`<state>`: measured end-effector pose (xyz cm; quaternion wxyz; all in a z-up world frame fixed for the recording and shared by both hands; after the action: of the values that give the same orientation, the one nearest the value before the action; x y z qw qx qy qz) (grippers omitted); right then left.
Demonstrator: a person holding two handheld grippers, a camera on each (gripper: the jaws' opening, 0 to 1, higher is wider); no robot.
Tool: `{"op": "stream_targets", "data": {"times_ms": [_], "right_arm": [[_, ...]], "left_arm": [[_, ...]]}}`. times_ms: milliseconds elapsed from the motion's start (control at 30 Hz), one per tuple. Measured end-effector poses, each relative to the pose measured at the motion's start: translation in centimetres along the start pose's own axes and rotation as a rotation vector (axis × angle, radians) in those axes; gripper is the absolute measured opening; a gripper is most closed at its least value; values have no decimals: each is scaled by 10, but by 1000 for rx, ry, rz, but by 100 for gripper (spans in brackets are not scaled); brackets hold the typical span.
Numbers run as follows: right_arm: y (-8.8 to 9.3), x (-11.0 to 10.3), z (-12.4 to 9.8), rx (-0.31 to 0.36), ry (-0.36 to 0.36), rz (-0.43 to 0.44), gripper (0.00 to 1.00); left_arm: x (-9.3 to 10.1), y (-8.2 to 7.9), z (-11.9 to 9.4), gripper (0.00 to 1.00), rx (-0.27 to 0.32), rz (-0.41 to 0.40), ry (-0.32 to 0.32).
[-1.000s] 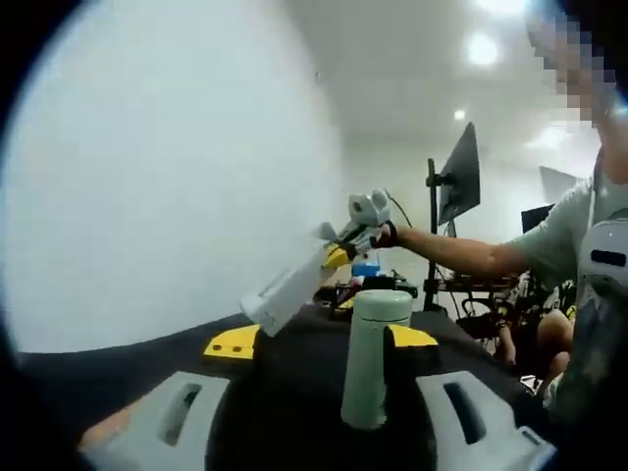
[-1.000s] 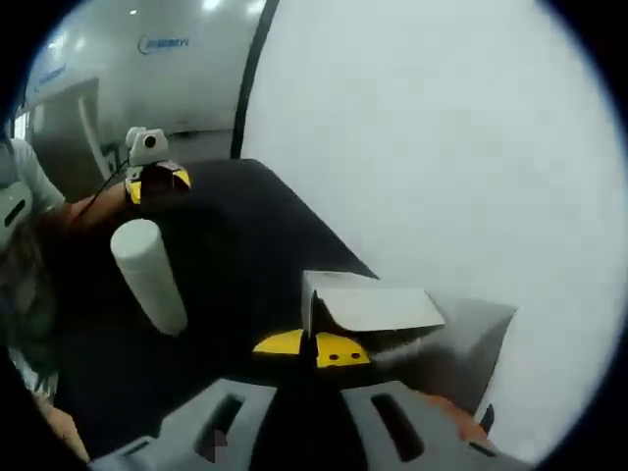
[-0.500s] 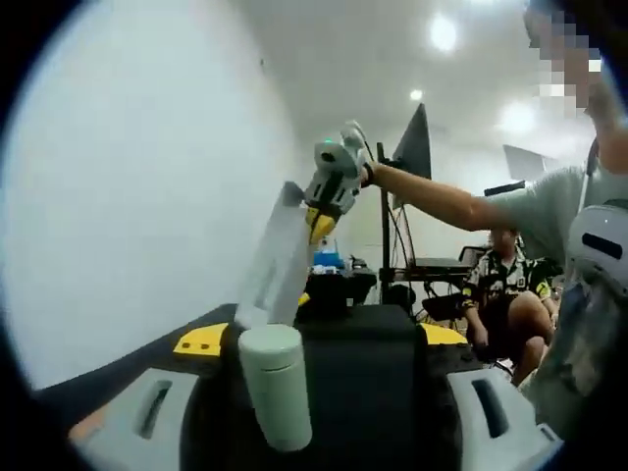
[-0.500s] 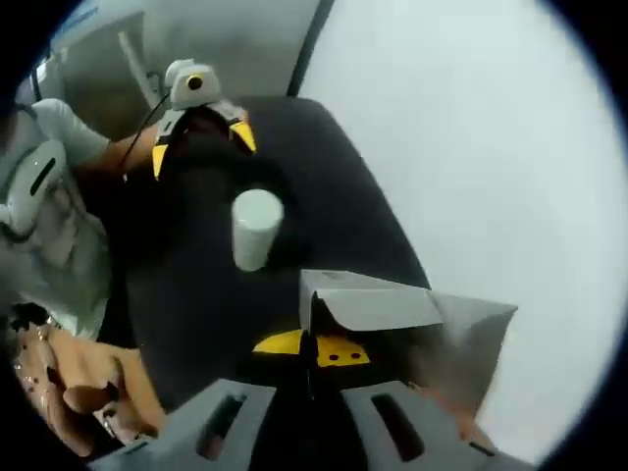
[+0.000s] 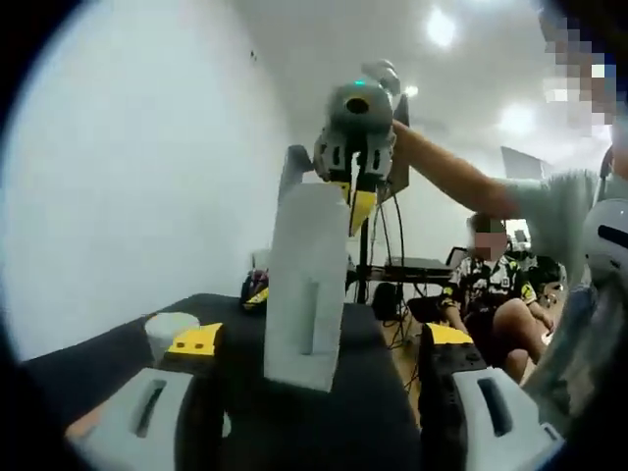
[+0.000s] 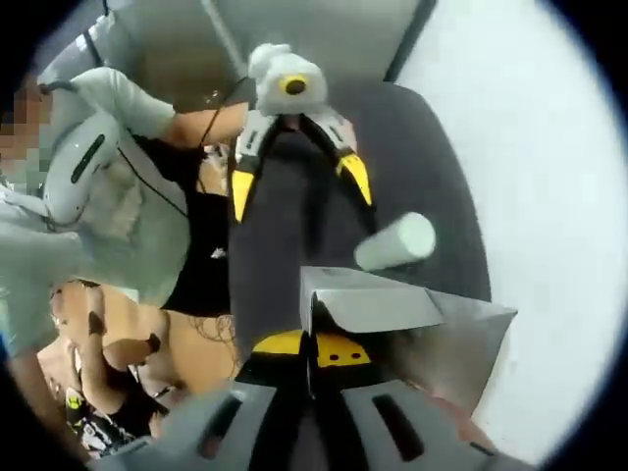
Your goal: Assemble the cup parts correctly, then place the assembled cup into the box.
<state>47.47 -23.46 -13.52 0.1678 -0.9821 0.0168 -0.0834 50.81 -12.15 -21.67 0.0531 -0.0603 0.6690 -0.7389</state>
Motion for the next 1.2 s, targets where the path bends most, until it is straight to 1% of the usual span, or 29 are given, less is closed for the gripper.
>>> {"op": "stream_targets", "data": {"times_ms": [100,200,300,367,400,433,500,567,700,733,800,867,900,933,1000,1100,1200], "right_arm": [[-12,-9,11,-23,-20,-38,0],[-30,-19,29,-38,-58,-75,0],[-46,-21,47,-37,-80,-109,0],[-55,-23,58,-37,-89,-124,0],[-58,-24,63,-44,-96,-135,0],[-62,-25,67,-50,-102,-147,0],[-72,-26,74,-56,-115,-156,0],[-80,-26,79,-57,-127,-163,0],[-93,-22,86,-70,-121,-186,0],[-95,-21,87,-79,-122,-179,0],[-100,-19,89,-84,-110,-188,0],[-103,-18,92,-97,-113,-193,0],[-104,-18,94,-103,-117,-193,0],[-105,-18,96,-105,-118,-194,0],[-107,-18,98,-110,-118,-201,0],[-110,-17,102,-120,-113,-215,0],[-111,-16,103,-114,-108,-222,0]], "left_arm": [[9,6,-6,75,15,-20,-11],[12,15,-11,75,2,-39,-29],[11,27,-15,77,-27,-39,-49],[12,34,-19,77,-43,-45,-48],[12,37,-21,77,-48,-40,-56],[8,40,-24,77,-63,-29,-78],[7,40,-30,75,-52,-31,-84],[7,35,-34,72,-22,-41,-86],[2,32,-40,69,-31,-16,-105],[0,30,-41,67,-37,-8,-109],[-5,25,-44,67,-26,5,-124],[-10,20,-48,66,-15,15,-134],[-12,18,-49,65,-12,15,-136],[-13,17,-49,60,-12,15,-136],[-18,18,-51,53,-23,34,-160],[-20,22,-52,52,-33,41,-162],[-22,23,-55,52,-28,43,-166]]}}
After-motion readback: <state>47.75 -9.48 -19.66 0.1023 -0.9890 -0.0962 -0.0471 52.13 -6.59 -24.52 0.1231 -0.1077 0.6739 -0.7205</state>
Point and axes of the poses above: the point that each gripper's makers call its tool centre point, and the gripper's own axes: z roughly forward along the fingers, x roughly to its right, y roughly out of its underside, the point moved 4 cm from there along -z, roughly backward along the fingers, and after that the axes turned 5 degrees about x, right-handed, at the moved point
